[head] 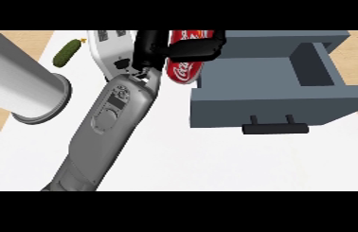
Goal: Pick up the can, place it into the drawer and close the drawer
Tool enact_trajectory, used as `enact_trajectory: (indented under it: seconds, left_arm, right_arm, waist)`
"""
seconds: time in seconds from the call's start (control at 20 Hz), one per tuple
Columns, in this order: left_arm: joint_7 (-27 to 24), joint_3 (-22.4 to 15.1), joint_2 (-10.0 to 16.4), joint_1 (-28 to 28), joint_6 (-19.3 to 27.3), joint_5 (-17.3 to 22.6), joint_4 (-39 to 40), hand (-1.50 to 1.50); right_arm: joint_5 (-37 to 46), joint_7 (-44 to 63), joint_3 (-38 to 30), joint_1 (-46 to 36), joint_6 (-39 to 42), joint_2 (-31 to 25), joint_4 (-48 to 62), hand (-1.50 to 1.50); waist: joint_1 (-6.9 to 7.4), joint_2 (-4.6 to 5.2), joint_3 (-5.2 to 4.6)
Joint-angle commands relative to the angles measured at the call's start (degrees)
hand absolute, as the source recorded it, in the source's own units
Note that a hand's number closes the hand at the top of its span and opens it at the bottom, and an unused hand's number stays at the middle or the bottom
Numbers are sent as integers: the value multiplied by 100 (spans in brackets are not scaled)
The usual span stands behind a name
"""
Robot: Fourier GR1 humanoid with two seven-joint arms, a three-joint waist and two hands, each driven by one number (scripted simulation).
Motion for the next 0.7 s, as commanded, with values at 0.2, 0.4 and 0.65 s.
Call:
enact_trajectory:
  seconds: [0.2,0.4,0.65]
  left_arm:
    - [8,-93,-1,-1532,487,427,1501,150]
    - [178,-25,-1,-2082,510,514,1789,150]
    - [-383,-185,-1,-2598,604,1035,2930,150]
  right_arm:
    - [27,295,-81,-457,-138,-128,92,-150]
    - [20,-61,-55,106,59,77,-46,-150]
    - [234,-151,129,-244,9,111,250,-150]
  waist:
    - [-32,20,0]
    - [-44,7,2]
    - [-132,45,5]
